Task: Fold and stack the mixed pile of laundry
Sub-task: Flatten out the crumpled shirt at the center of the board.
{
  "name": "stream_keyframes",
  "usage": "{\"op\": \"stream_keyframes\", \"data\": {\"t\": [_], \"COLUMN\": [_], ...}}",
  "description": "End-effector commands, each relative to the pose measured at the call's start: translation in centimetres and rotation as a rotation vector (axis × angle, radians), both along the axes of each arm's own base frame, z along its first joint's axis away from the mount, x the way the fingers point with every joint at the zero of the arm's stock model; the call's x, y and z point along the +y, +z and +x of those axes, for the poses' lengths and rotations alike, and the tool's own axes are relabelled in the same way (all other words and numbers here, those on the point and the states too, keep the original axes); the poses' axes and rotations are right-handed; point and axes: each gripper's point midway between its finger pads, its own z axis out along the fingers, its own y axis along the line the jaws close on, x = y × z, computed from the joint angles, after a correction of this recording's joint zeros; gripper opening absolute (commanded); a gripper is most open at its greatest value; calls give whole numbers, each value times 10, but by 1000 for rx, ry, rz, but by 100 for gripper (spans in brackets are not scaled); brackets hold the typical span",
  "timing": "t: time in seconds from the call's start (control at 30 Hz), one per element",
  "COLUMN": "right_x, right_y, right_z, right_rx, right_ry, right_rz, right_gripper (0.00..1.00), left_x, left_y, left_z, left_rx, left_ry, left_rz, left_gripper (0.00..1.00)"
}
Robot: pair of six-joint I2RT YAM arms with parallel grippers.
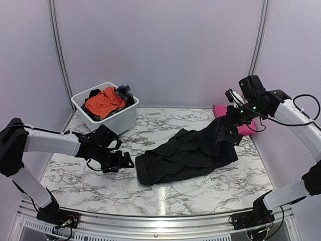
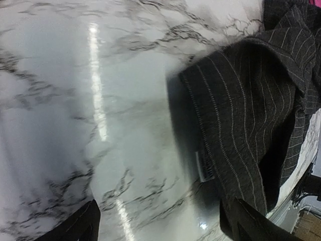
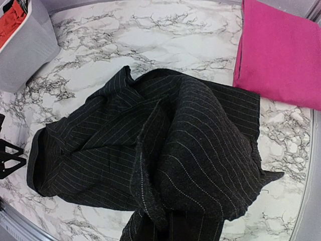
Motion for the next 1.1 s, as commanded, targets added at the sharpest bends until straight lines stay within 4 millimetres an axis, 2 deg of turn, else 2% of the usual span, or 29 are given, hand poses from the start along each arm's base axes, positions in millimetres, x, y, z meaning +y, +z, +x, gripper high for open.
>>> {"op": "stream_keyframes", "data": {"t": [0.0,0.07,0.13,0.23,0.3,0.4,0.43,0.47,0.5,0.6,0.73,0.87,0.9,1.0,1.07], "right_x": [-1,-3,-6,-14,-21,-32,-35,-36,-34,-27,-19,-18,-19,-21,-20], "right_y": [8,8,8,8,6,2,-1,-8,-13,-48,-95,-130,-134,-138,-139], "right_z": [-3,-5,-7,-11,-16,-26,-31,-37,-43,-63,-82,-90,-91,-89,-88], "right_rx": [-12,-10,-8,-1,7,27,34,54,70,166,278,373,382,374,374], "right_ry": [-16,-24,-35,-56,-72,-103,-114,-119,-116,-94,-62,-27,-25,-25,-24], "right_rz": [21,17,10,-10,-28,-50,-50,-44,-25,26,58,23,11,1,0], "right_gripper": [0,0,0,1,1,0,0,1,1,1,4,14,19,43,47], "left_x": [-53,-69,-80,-77,-60,-17,1,27,52,94,97,100,101,102,102], "left_y": [-1,-4,-7,-10,-12,-15,-9,-14,-12,-8,-10,-13,-13,-13,-12], "left_z": [21,27,30,31,26,11,7,-3,-3,-7,-6,1,2,4,5], "left_rx": [-23,-15,-1,-3,3,4,-15,1,-5,-18,2,-1,-4,-7,-11], "left_ry": [-42,-51,-67,-57,-33,1,21,47,94,152,106,123,125,128,124], "left_rz": [-88,-100,-118,-111,-69,54,102,175,220,275,318,353,357,360,361], "left_gripper": [92,85,69,22,1,0,0,0,0,0,0,0,0,0,0]}}
